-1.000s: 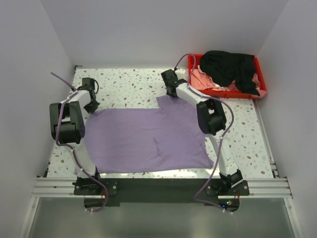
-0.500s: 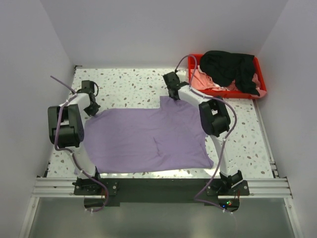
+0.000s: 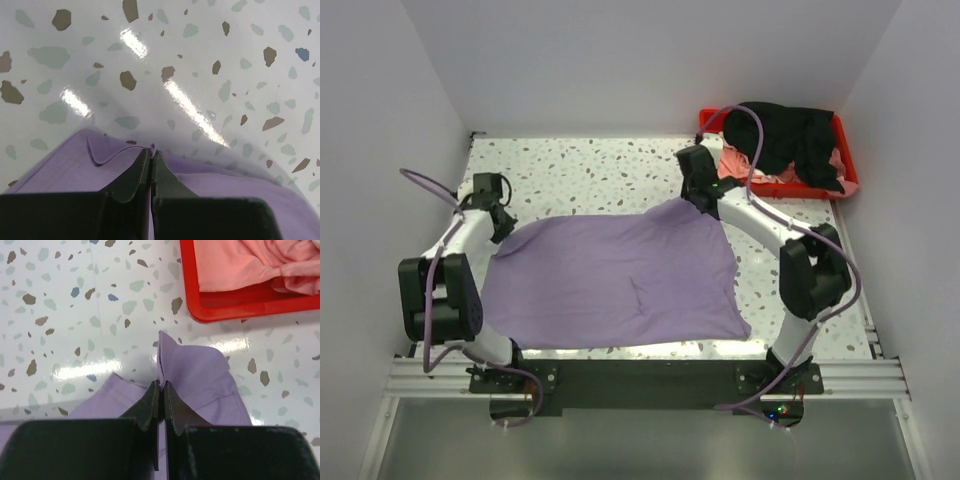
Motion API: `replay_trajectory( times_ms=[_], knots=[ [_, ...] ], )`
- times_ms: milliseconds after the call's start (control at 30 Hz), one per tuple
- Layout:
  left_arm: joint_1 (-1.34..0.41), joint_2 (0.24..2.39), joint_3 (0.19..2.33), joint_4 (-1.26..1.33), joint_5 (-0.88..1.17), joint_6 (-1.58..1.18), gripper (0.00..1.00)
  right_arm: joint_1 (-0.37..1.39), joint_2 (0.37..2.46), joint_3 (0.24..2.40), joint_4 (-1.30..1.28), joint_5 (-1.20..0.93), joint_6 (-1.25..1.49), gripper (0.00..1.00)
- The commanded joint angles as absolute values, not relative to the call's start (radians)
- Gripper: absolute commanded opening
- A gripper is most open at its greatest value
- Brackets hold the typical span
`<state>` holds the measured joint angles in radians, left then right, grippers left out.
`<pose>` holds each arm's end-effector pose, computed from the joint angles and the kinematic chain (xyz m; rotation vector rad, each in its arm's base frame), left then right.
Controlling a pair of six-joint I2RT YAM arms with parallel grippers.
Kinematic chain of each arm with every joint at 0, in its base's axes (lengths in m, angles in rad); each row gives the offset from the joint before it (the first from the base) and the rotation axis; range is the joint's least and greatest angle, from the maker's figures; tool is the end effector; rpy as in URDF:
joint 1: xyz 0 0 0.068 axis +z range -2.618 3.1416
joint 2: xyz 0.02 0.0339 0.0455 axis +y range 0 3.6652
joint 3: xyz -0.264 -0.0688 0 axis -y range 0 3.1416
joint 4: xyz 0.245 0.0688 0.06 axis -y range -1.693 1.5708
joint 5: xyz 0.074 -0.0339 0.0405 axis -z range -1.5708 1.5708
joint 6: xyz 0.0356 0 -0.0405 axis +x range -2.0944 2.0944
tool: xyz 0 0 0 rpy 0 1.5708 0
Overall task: Fold and stack the t-shirts
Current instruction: Fold the tshirt
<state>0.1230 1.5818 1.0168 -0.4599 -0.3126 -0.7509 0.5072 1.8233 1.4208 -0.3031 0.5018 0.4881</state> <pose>0.3142 0.0499 0.2048 -1.1697 2.2412 0.1602 0.3710 0.1866 0.2601 0.2351 2.1628 -0.0103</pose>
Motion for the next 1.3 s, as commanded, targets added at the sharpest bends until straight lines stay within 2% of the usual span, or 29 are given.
replay_trajectory(
  times_ms=[0,367,633,967,1267],
  knots=[
    [0.126,1.476,0.954,-0.433,-0.322,-0.805,0.00,0.523,1.715,1.315,-0.255,0.471,0.477,0.00],
    [0.126,1.151,0.770,-0.531,-0.431,-0.942,0.00,0.609,1.359,1.031,-0.342,0.505,0.494,0.00],
    [0.126,1.039,0.666,-0.604,-0.503,-1.023,0.00,0.687,1.162,0.878,-0.454,0.512,0.525,0.00],
    [0.126,0.962,0.606,-0.730,-0.584,-1.198,0.00,0.713,1.037,0.763,-0.520,0.451,0.564,0.00],
    [0.127,0.956,0.624,-0.842,-0.667,-1.302,0.00,0.736,1.012,0.721,-0.563,0.374,0.577,0.00]
  ],
)
